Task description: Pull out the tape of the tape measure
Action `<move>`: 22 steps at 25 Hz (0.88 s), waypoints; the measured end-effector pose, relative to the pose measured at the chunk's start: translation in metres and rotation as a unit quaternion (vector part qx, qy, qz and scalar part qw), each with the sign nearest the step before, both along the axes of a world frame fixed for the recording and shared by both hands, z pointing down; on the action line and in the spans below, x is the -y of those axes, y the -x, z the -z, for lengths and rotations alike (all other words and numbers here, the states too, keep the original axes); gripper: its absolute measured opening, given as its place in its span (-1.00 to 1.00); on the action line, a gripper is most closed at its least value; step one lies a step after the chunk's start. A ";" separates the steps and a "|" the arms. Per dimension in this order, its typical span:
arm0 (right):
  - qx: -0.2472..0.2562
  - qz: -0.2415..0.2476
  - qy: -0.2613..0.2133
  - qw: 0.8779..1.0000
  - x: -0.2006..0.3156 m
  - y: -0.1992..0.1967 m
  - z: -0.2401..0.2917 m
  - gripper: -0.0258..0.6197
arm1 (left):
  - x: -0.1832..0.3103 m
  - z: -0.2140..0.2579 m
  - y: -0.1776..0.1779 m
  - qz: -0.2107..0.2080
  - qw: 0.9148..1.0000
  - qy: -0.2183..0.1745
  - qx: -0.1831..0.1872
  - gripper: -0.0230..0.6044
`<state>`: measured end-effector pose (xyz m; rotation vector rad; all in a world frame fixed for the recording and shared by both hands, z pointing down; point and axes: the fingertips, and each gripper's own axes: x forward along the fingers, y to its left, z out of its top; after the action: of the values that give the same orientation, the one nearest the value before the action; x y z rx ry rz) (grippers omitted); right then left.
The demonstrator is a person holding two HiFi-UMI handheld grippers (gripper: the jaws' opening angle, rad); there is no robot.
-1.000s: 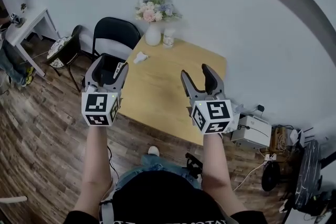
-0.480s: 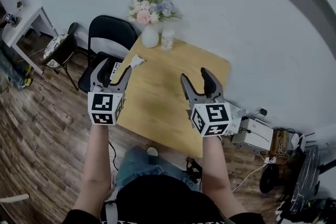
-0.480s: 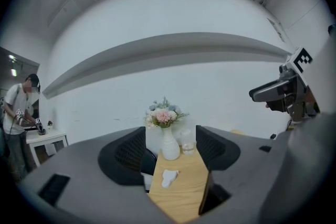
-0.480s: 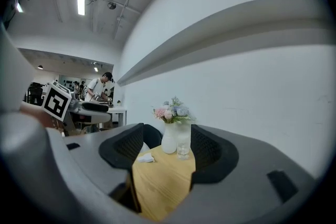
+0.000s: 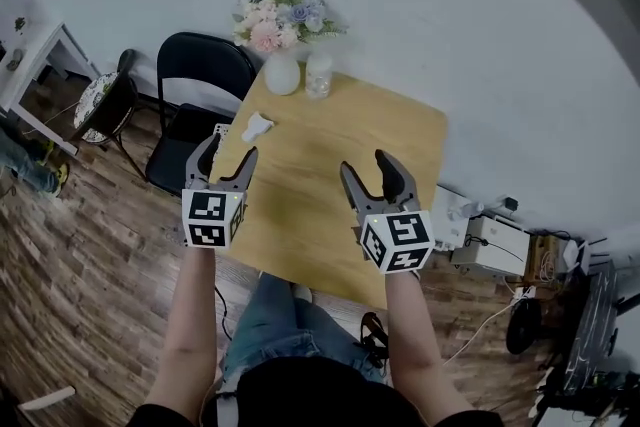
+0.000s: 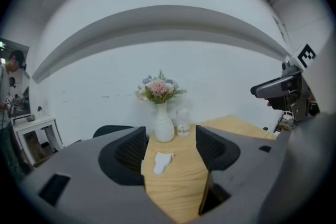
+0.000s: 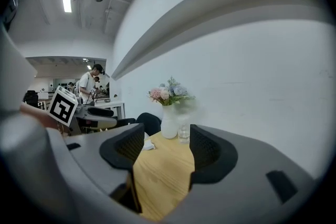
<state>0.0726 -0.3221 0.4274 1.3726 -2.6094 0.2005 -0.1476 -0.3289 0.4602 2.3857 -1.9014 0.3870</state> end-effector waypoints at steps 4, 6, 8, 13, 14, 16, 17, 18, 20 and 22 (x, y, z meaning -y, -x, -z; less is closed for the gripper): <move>-0.009 -0.012 0.024 1.000 0.016 0.009 -0.020 -0.08 | 0.027 -0.028 0.003 -0.018 0.999 0.032 -0.007 0.05; -0.013 -0.022 0.036 0.999 0.022 0.011 -0.030 -0.14 | 0.039 -0.045 0.004 -0.025 0.998 0.051 -0.012 0.05; -0.012 -0.035 0.046 0.998 0.030 0.010 -0.039 -0.15 | 0.052 -0.062 0.006 -0.030 0.997 0.069 -0.024 0.05; -0.013 -0.053 0.063 0.996 0.044 0.013 -0.054 -0.15 | 0.075 -0.109 0.012 -0.045 0.991 0.121 -0.038 0.05; -0.014 -0.055 0.065 0.996 0.045 0.015 -0.056 -0.15 | 0.079 -0.117 0.013 -0.050 0.990 0.131 -0.033 0.05; -0.015 -0.057 0.070 0.996 0.047 0.018 -0.060 -0.15 | 0.087 -0.133 0.015 -0.057 0.987 0.151 -0.024 0.03; -0.016 -0.059 0.073 0.996 0.048 0.019 -0.063 -0.15 | 0.091 -0.141 0.016 -0.058 0.985 0.160 -0.020 -0.03; -0.017 -0.061 0.076 0.995 0.049 0.020 -0.066 -0.15 | 0.095 -0.148 0.018 -0.058 0.984 0.169 -0.016 -0.13; -0.019 -0.065 0.082 0.994 0.051 0.023 -0.072 -0.15 | 0.102 -0.163 0.022 -0.060 0.981 0.185 -0.009 -0.18; -0.022 -0.068 0.088 0.994 0.053 0.026 -0.079 -0.15 | 0.109 -0.176 0.024 -0.064 0.977 0.201 -0.008 -0.18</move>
<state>0.0470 -0.3747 0.5065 1.4741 -2.3987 0.4040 -0.1718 -0.4374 0.6364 2.2325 -1.4897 0.6856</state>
